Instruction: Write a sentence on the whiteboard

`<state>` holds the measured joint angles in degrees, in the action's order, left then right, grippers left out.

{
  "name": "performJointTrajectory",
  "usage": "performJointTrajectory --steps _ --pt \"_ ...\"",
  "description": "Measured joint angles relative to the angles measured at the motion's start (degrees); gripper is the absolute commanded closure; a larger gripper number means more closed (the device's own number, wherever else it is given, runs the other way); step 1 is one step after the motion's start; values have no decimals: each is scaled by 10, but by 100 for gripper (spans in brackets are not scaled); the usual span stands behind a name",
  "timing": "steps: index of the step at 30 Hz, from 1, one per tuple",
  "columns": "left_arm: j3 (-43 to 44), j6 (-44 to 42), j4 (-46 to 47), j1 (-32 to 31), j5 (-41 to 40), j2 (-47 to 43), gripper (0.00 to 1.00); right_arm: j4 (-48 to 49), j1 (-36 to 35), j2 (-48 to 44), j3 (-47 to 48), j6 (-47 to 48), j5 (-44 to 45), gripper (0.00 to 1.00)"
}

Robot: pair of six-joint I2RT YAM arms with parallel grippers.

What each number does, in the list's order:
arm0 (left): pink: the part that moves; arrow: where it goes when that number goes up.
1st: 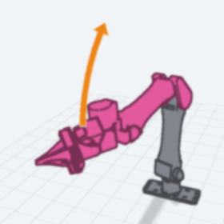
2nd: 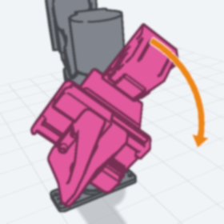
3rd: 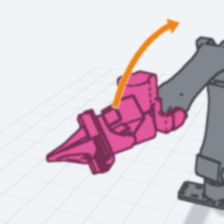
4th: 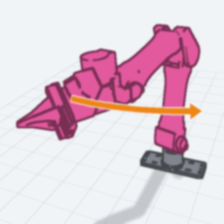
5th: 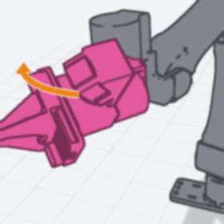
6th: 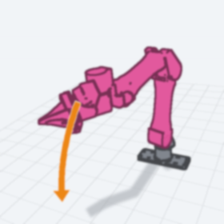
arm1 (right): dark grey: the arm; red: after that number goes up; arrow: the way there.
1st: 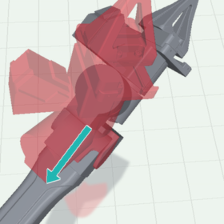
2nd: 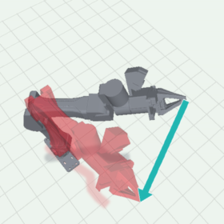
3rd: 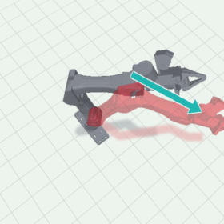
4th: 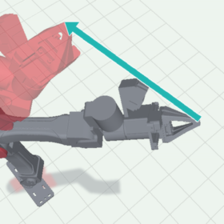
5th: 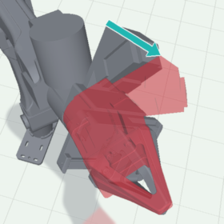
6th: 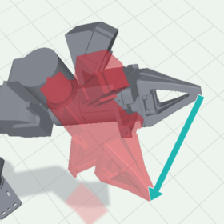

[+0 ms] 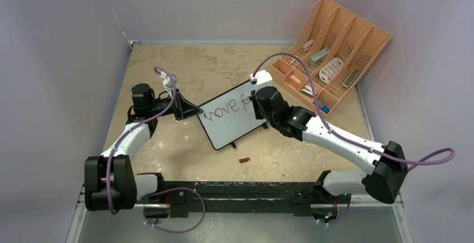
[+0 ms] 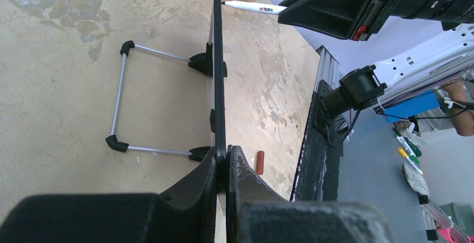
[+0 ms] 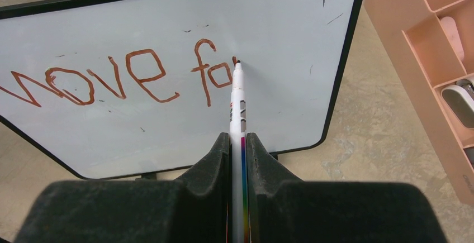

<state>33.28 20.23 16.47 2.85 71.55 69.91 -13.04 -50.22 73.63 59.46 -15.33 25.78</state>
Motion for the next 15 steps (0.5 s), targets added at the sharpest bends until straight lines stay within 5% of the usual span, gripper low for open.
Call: performJointTrajectory --steps 15 --pt "1 -3 -3 0 0 0 100 -4 0 -2 0 0 -5 100"
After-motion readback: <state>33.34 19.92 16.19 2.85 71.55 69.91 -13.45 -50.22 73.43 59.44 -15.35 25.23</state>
